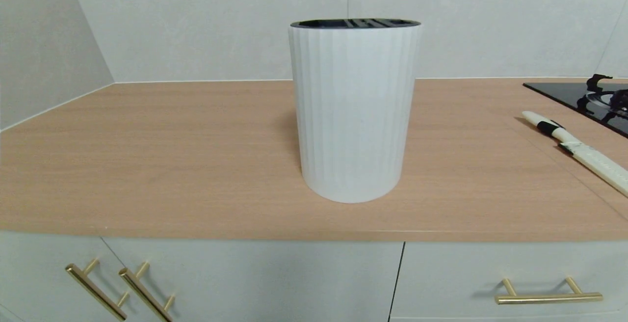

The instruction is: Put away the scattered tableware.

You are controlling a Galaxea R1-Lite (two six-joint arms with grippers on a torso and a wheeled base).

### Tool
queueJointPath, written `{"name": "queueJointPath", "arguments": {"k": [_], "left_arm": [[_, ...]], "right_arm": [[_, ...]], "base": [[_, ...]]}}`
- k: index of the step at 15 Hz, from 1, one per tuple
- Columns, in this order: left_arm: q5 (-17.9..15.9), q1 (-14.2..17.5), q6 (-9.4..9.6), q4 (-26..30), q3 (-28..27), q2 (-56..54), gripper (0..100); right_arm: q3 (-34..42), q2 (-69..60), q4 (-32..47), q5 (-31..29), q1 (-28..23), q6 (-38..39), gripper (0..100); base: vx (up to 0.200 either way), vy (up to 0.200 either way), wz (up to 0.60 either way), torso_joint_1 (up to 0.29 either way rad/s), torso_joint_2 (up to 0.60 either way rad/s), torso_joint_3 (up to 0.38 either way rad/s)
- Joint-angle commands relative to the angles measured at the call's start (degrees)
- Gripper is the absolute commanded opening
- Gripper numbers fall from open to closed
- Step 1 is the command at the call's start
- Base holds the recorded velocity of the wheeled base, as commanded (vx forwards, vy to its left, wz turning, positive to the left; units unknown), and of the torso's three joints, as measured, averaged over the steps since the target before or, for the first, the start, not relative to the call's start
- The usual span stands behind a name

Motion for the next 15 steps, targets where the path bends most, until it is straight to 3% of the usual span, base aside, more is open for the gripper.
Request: {"name": "queueJointPath", "arguments": {"k": [1, 15], "left_arm": [[0.0, 0.0, 0.03, 0.0, 0.0, 0.0, 100], [0.0, 0.0, -0.06, 0.0, 0.0, 0.0, 100]], "right_arm": [[-0.1, 0.1, 0.0, 0.0, 0.0, 0.0, 100], [0.0, 0.1, 0.0, 0.0, 0.0, 0.0, 100]], "base": [[0.0, 0.0, 0.0, 0.1, -0.45, -0.334], [0.0, 0.0, 0.0, 0.161, -0.47, -0.316]]}}
